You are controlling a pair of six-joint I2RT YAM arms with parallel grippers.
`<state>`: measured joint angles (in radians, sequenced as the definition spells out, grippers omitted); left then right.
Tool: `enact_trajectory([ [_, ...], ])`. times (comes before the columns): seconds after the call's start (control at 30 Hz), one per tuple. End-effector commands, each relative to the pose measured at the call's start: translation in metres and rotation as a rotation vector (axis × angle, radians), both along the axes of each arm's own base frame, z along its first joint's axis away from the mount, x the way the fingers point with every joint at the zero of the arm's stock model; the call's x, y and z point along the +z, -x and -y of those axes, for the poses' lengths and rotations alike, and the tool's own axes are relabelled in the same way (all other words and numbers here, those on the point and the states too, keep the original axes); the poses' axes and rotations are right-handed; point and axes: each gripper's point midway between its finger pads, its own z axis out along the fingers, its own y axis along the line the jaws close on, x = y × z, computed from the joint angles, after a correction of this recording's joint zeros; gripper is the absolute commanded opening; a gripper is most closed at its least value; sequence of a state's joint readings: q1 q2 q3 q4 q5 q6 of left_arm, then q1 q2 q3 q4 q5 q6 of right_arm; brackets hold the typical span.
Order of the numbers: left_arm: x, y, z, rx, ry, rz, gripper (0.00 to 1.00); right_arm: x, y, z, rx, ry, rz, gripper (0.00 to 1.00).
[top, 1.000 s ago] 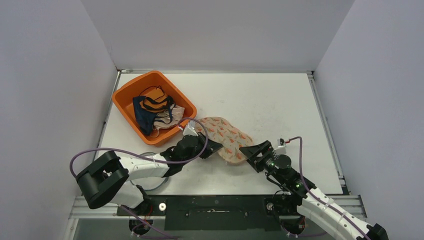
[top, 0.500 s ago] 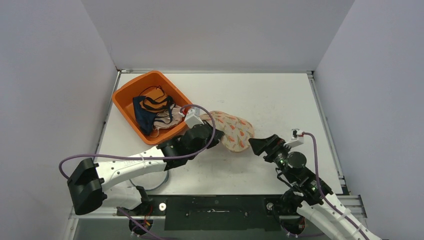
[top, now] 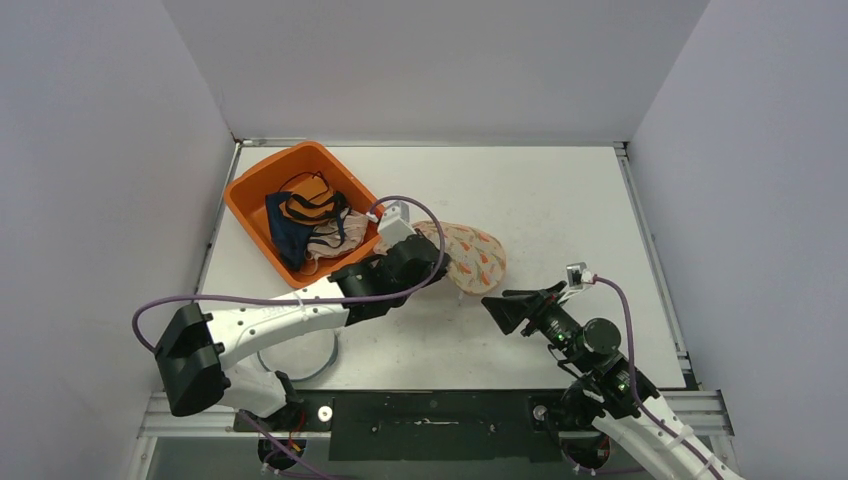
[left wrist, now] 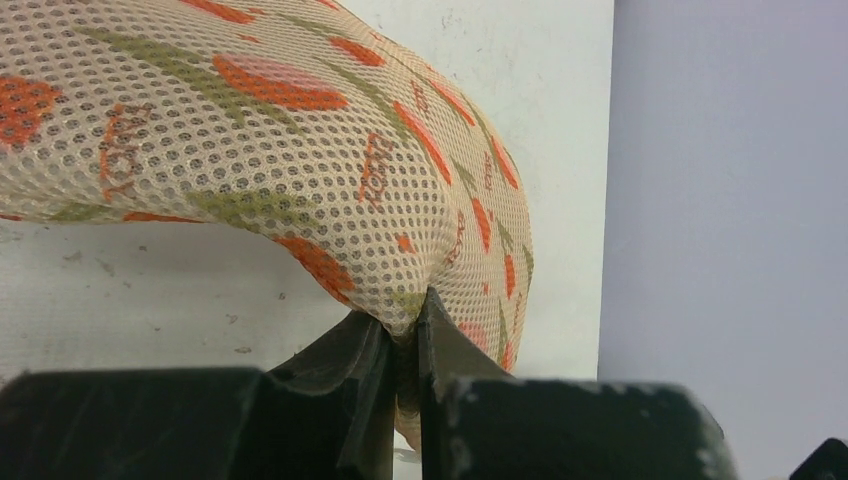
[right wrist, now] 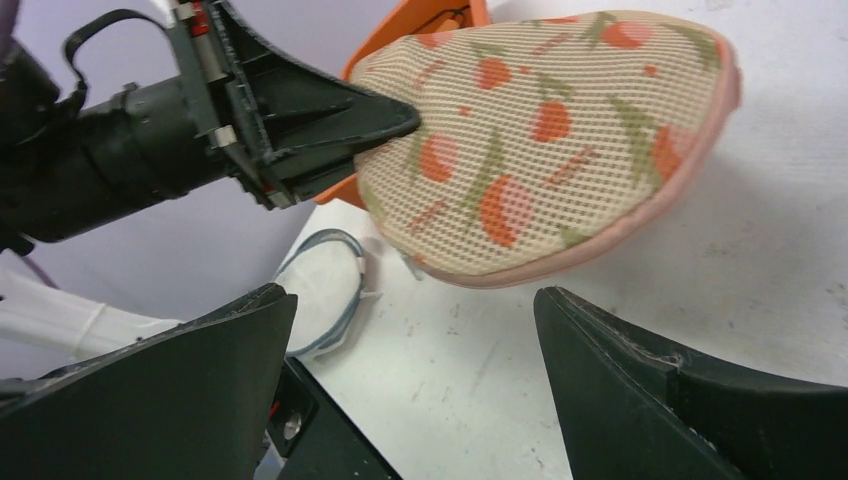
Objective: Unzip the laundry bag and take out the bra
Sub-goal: Unzip the laundry bag at the center of the board.
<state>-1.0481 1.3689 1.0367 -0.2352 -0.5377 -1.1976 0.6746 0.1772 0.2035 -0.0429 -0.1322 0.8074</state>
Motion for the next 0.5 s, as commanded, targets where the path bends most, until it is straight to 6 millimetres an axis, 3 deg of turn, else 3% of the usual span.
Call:
enact_trajectory([
  [0.0, 0.049, -0.008, 0.019, -0.006, 0.082, 0.055, 0.0, 0.05, 0.008, -0.009, 0.07, -0.119, 0.139, 0.94],
  [0.3, 0.062, -0.006, 0.028, -0.012, 0.061, 0.014, 0.0, 0.061, 0.022, -0.024, 0.202, -0.014, 0.215, 0.95],
  [0.47, 0.055, -0.01, 0.022, 0.06, 0.036, -0.037, 0.0, 0.066, 0.015, -0.018, 0.143, -0.044, 0.215, 0.83],
])
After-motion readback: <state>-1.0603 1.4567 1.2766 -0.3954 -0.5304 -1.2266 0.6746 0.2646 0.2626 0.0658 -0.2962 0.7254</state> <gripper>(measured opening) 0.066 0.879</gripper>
